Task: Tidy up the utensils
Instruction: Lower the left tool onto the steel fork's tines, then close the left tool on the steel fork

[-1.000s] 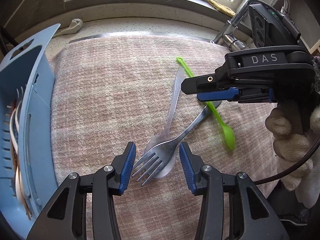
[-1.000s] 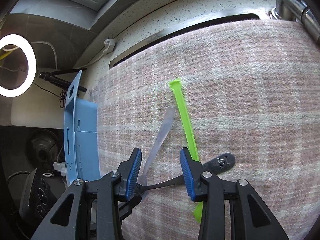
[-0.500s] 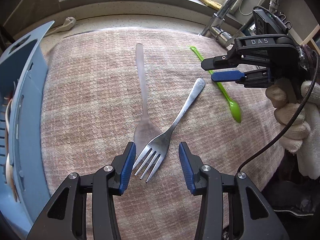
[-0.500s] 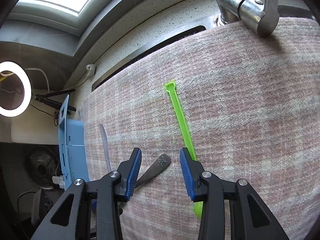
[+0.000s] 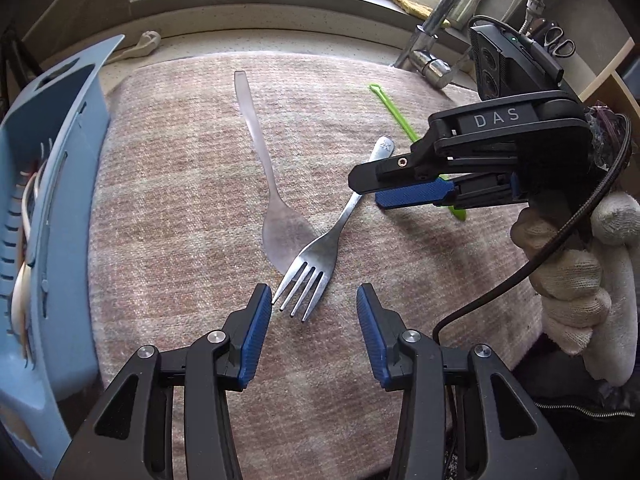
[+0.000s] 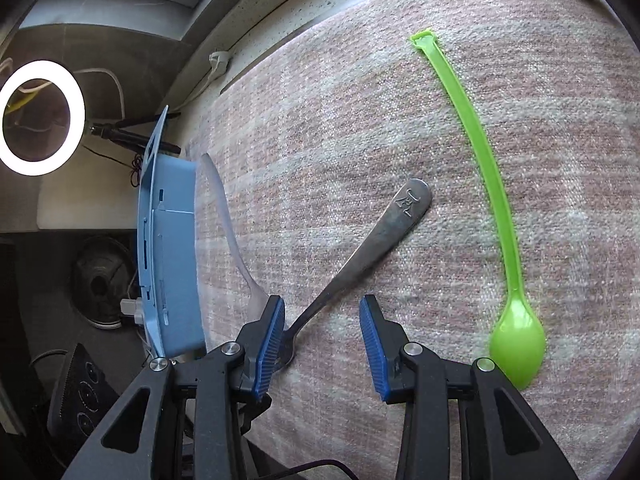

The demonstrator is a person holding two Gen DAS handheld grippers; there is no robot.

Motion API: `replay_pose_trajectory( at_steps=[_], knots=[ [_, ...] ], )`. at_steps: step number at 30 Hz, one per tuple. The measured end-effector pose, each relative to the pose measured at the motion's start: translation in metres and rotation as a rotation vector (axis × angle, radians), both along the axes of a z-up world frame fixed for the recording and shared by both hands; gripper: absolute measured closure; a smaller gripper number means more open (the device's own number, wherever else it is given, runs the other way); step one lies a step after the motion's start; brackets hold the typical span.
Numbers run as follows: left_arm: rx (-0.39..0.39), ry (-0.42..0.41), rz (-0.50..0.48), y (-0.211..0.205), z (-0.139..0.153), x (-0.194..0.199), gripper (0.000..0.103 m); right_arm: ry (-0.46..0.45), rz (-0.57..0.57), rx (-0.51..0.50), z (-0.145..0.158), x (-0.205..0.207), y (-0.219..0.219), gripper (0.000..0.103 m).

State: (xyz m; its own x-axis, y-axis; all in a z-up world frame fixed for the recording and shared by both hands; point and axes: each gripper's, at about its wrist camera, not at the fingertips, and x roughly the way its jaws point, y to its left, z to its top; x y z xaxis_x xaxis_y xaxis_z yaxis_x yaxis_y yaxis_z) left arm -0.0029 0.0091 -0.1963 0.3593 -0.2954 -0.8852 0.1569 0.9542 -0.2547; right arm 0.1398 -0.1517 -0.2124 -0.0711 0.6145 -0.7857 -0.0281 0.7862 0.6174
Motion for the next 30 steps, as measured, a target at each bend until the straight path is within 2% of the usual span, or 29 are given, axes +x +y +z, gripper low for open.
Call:
replay_pose_trajectory(
  at_steps=[5,11,14,16,20,26,30],
  knots=[
    [-0.03,0.011,-0.014,-0.01,-0.003,-0.003,0.061,-0.003,-0.002,0.005,0.0,0.003,0.006,0.068],
    [0.005,0.0,-0.014,-0.021,-0.006,-0.01,0.061,0.001,0.006,0.036,-0.003,0.001,-0.006,0.07],
    [-0.013,0.008,0.012,-0.01,-0.008,-0.017,0.062,0.003,0.014,0.043,-0.005,-0.001,-0.005,0.07],
    [0.003,0.012,0.006,-0.007,-0.009,-0.02,0.062,0.013,0.019,0.054,-0.005,-0.003,-0.002,0.07],
    [0.012,0.011,-0.01,-0.016,-0.012,-0.015,0.062,0.008,0.045,0.059,-0.006,-0.007,0.004,0.073],
    [0.03,0.009,-0.012,-0.025,-0.017,-0.005,0.067,0.012,0.038,0.062,-0.009,-0.006,0.004,0.077],
    [0.049,0.008,-0.029,-0.03,-0.018,0.005,0.075,0.006,0.048,0.049,-0.009,-0.004,0.008,0.078]
  ],
)
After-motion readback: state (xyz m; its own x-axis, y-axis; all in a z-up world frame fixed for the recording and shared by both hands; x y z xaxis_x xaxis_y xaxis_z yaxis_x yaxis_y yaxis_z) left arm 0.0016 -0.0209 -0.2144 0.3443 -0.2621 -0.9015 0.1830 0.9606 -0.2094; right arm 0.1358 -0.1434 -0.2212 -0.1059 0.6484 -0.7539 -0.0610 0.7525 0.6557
